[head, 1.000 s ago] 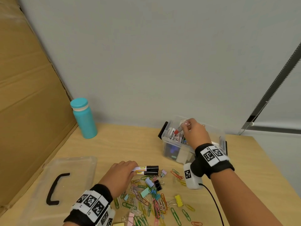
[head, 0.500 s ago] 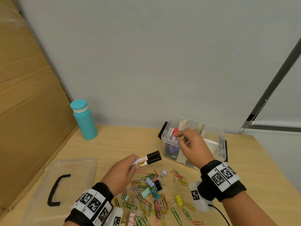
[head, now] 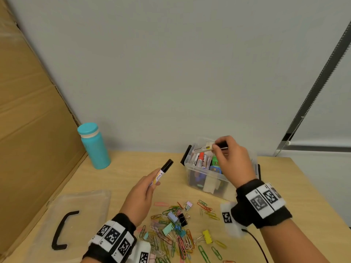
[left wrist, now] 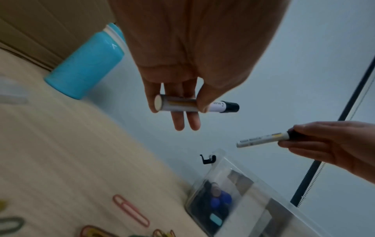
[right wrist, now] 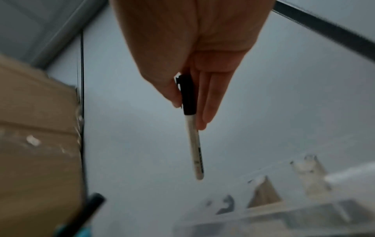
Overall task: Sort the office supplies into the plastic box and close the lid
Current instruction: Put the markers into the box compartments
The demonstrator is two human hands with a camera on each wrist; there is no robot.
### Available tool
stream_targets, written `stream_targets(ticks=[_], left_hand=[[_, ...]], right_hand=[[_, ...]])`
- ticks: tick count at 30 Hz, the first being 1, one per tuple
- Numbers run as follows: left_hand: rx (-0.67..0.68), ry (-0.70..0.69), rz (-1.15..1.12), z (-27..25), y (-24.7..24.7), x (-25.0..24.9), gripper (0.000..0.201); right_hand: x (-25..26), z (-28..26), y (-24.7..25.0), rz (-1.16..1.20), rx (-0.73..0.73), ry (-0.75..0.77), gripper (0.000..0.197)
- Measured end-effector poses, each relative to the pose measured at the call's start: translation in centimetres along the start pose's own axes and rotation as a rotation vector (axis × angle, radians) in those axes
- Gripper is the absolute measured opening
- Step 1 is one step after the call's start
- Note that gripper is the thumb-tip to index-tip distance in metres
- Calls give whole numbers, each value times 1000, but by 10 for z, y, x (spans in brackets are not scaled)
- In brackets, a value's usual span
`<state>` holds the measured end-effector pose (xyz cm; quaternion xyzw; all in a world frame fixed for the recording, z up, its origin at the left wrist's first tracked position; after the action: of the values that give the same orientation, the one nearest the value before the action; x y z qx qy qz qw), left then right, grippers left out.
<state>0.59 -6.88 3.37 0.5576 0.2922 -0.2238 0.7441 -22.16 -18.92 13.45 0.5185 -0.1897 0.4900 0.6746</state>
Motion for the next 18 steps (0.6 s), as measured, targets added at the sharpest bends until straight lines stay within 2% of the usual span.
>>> stream_targets(ticks=[2,4,6,9,10,12,14,18], left_hand=[[21,17,-7,-3,1,4,44],[48,10,23,-5,-1,3,41],[61,-19,47,-6,-4,1,39],[55,-39,49,-8,-5,1,34],[48,-45,49,-8,-5,4,32],[51,-51,71,-7,-5,11,27],[65,-54,111,-5,-6,14,22],[-9,-102,221,12,-2,-8,26]], right_hand=[[-8,13,-2,-162,-67,-27,21],[-19,26,-22,-319,-7,-72,23],[-31,32,-47,-487,132,-122,25],[-46,25,-78,-829,422,-146,33],[-47,22,-82,-863,452,-121,35],[-46,14,-75,-734,394,-113,39],[-51,6,-56,-577,261,-140,46],[-84,-24,-13,-657,81,-210,47]])
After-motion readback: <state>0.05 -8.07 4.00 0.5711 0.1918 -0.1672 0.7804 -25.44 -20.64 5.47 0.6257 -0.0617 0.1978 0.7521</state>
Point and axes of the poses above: each hand's wrist, its own z-axis towards the middle knuckle, its own y-axis out of the back of the hand, x = y × z, the point moved 5 cm from there along z, towards the middle knuckle, and after that the axes turned 8 degrees about z, right-handed, at the moved point
